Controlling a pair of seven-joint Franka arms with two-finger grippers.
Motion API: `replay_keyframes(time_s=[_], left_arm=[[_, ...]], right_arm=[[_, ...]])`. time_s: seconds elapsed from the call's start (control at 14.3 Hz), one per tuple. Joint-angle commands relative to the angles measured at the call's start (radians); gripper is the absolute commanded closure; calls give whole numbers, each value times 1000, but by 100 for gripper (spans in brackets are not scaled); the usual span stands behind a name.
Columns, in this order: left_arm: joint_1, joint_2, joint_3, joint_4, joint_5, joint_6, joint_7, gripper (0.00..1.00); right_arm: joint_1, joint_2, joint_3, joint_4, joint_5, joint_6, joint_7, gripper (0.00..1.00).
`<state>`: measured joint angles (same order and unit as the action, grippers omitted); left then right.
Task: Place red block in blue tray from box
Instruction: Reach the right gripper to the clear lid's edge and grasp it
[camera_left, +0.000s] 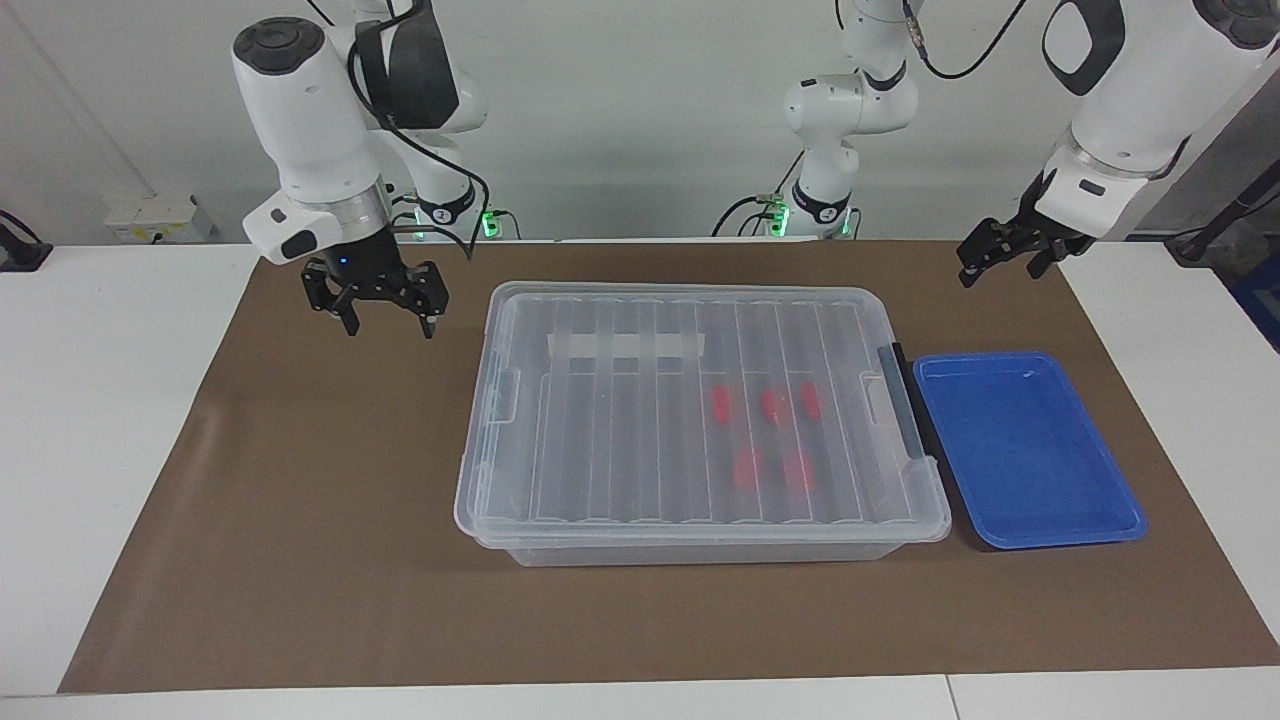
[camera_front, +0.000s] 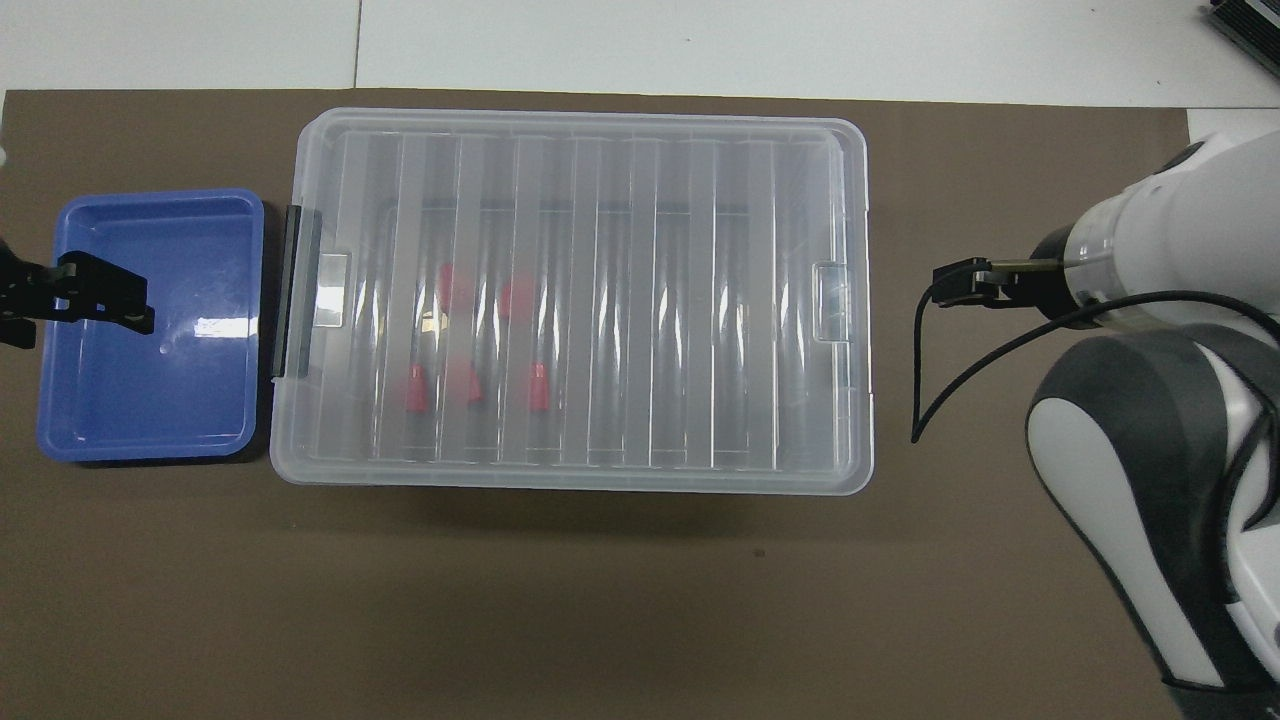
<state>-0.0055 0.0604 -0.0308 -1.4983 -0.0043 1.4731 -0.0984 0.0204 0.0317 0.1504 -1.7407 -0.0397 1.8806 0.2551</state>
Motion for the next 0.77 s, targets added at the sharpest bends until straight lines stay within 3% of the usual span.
replay_keyframes(time_s=[0.0, 0.35, 0.7], left_arm=[[5, -24, 2, -22, -11, -10, 0, 0], [5, -24, 2, -22, -11, -10, 2, 0], [5, -22, 2, -22, -11, -10, 2, 0]], right_arm=[[-8, 42, 37, -10, -5, 66, 45, 0], [-7, 129, 83, -10, -14, 161, 107, 0], [-5, 151, 83, -22, -22, 164, 98, 0]])
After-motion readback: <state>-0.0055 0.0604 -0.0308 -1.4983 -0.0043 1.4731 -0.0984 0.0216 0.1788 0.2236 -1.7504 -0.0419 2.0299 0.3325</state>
